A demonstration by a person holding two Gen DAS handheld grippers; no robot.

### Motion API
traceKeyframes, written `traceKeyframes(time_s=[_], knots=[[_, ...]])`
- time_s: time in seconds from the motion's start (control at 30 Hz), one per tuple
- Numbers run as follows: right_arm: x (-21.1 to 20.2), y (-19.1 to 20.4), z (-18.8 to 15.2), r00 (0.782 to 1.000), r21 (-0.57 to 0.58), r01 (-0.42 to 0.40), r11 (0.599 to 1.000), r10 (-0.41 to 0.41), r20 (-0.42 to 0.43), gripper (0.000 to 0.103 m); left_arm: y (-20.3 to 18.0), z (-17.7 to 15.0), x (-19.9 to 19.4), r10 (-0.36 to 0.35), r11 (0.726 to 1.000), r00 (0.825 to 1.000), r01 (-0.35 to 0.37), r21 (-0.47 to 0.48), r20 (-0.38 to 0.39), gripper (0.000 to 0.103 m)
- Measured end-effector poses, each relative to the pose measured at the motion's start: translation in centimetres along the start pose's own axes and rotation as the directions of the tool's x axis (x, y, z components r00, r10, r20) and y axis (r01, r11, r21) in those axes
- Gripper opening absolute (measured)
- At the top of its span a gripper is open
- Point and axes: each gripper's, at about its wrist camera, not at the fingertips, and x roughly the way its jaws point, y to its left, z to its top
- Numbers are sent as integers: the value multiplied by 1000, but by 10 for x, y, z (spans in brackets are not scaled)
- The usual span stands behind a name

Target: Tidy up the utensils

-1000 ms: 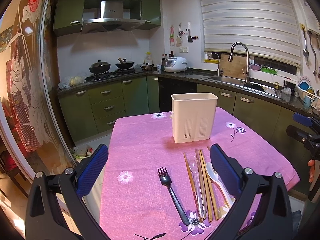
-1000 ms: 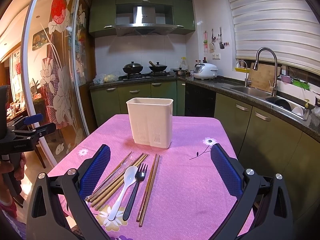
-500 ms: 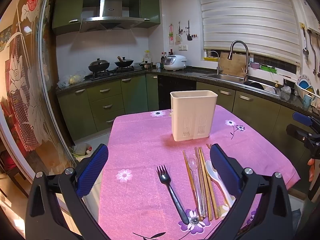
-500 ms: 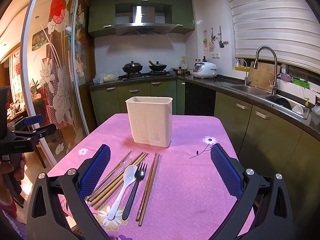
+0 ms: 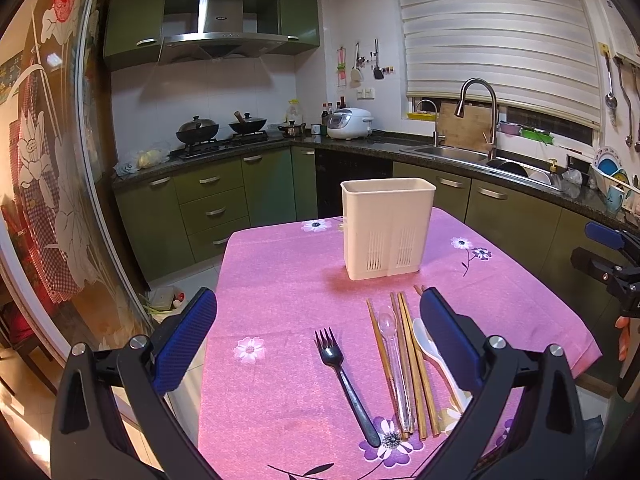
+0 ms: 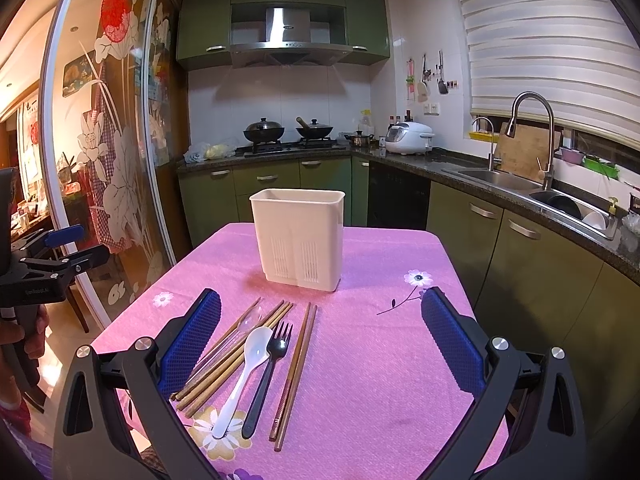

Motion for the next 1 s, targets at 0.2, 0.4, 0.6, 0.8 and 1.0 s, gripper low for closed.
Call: traceKeyframes(time_s=[0.2, 0.4, 0.6, 0.8, 1.0], knots=[[1, 0, 0, 1000, 1, 2, 1000, -2, 0, 99, 1, -1, 0, -3, 1000, 1000, 3, 0, -1, 97], [1, 0, 0, 1000, 0, 4, 1000, -4, -2, 99, 2, -1, 1, -2, 1000, 1000, 2, 0, -1, 97], [1, 0, 0, 1000, 0, 4, 1000, -4, -3, 99, 3, -2, 3, -3, 1000, 1000, 3, 0, -8, 97], [5, -2, -3, 1000, -1, 8, 1000, -8, -14, 99, 3, -4, 10, 3, 1000, 1000, -3, 4, -30, 97], [8, -3, -3, 1000, 2, 10, 1000, -10, -22, 99, 5, -7, 44, 41, 999, 992, -41, 4, -122, 97]])
